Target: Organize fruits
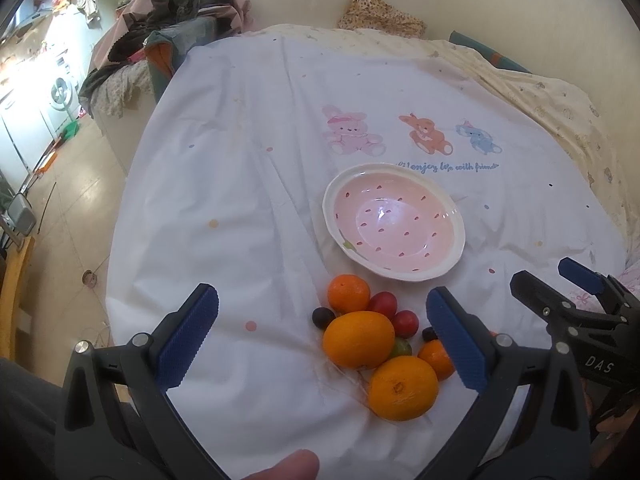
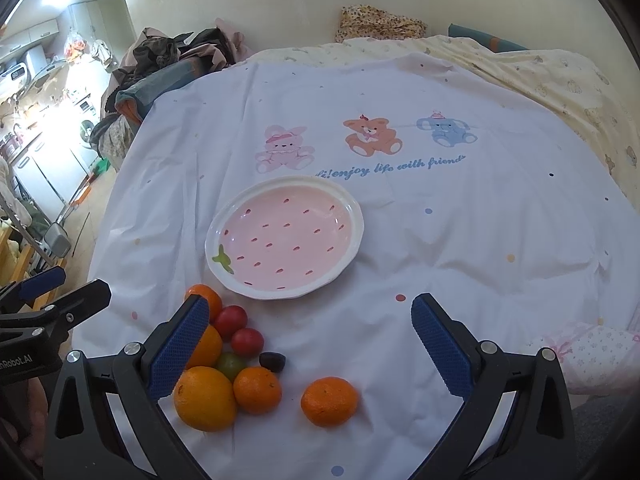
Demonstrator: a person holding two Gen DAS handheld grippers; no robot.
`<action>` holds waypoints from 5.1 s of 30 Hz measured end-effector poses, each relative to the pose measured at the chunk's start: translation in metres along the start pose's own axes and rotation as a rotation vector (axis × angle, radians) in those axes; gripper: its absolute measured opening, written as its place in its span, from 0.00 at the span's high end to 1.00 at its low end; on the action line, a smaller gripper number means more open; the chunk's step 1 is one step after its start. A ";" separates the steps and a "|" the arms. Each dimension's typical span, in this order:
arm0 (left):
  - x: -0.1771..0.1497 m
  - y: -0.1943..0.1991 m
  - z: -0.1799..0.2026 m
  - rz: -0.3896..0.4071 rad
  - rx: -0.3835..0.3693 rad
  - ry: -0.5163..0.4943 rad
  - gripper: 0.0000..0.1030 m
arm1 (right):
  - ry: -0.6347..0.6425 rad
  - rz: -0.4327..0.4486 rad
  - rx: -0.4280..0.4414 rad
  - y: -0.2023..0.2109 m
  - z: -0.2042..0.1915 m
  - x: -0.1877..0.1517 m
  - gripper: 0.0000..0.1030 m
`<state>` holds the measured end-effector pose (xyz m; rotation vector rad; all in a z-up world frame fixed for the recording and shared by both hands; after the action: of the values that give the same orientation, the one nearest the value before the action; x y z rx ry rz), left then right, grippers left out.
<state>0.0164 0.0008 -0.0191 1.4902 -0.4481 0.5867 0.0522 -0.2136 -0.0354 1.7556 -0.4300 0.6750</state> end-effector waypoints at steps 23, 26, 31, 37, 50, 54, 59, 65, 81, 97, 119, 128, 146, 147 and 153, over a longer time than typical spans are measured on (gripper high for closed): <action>-0.004 -0.002 0.001 -0.019 -0.009 -0.002 0.00 | -0.006 -0.005 0.002 -0.001 0.002 0.000 0.00; -0.008 -0.004 0.003 -0.058 0.000 -0.016 0.00 | -0.020 -0.007 0.000 0.000 0.006 0.001 0.00; -0.032 -0.029 0.020 -0.254 -0.082 -0.053 0.01 | -0.090 0.002 -0.003 0.007 0.022 0.004 0.00; -0.059 -0.062 0.043 -0.397 -0.128 -0.040 0.11 | -0.094 -0.019 0.008 0.012 0.036 0.000 0.00; -0.072 -0.081 0.068 -0.475 -0.187 -0.069 0.47 | -0.191 -0.084 0.014 0.001 0.056 -0.003 0.00; -0.068 -0.059 0.064 -0.474 -0.209 -0.075 0.48 | -0.217 -0.145 0.016 -0.009 0.061 -0.007 0.00; -0.053 -0.020 0.054 -0.380 -0.193 -0.141 0.48 | -0.225 -0.327 0.065 -0.039 0.058 -0.025 0.18; -0.041 -0.017 0.026 -0.335 -0.118 -0.144 0.48 | -0.114 -0.441 0.036 -0.060 0.036 -0.047 0.29; -0.037 -0.029 0.004 -0.322 -0.072 -0.056 0.48 | -0.018 -0.435 -0.002 -0.057 0.023 -0.055 0.55; 0.003 -0.011 0.004 -0.229 -0.022 -0.067 0.48 | -0.104 -0.221 0.168 -0.014 0.017 0.004 0.55; 0.121 -0.068 0.035 -0.089 -0.047 -0.111 0.48 | -0.058 -0.082 0.190 -0.067 0.019 0.128 0.55; 0.125 -0.129 0.027 -0.152 -0.057 -0.096 0.48 | -0.036 -0.198 0.194 -0.137 0.019 0.130 0.55; 0.099 -0.221 0.045 -0.320 -0.086 -0.139 0.47 | -0.152 -0.415 0.291 -0.220 0.039 0.111 0.54; 0.098 -0.222 0.045 -0.318 -0.084 -0.139 0.47 | -0.159 -0.414 0.294 -0.219 0.039 0.111 0.53; 0.098 -0.223 0.048 -0.319 -0.074 -0.152 0.45 | -0.176 -0.409 0.304 -0.220 0.038 0.110 0.52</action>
<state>0.2344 -0.0354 -0.1324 1.5018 -0.3357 0.2043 0.2779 -0.1817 -0.1365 2.1191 -0.0773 0.3041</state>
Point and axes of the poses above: each gripper's, at about its wrist camera, not at the fingertips, and y roughly against the way its jaws point, z to its right, x to its top, the point moved 3 cm from there along -y, roughly the way its jaws point, and after that the axes turned 4 degrees about -y, right-handed, at the moved point
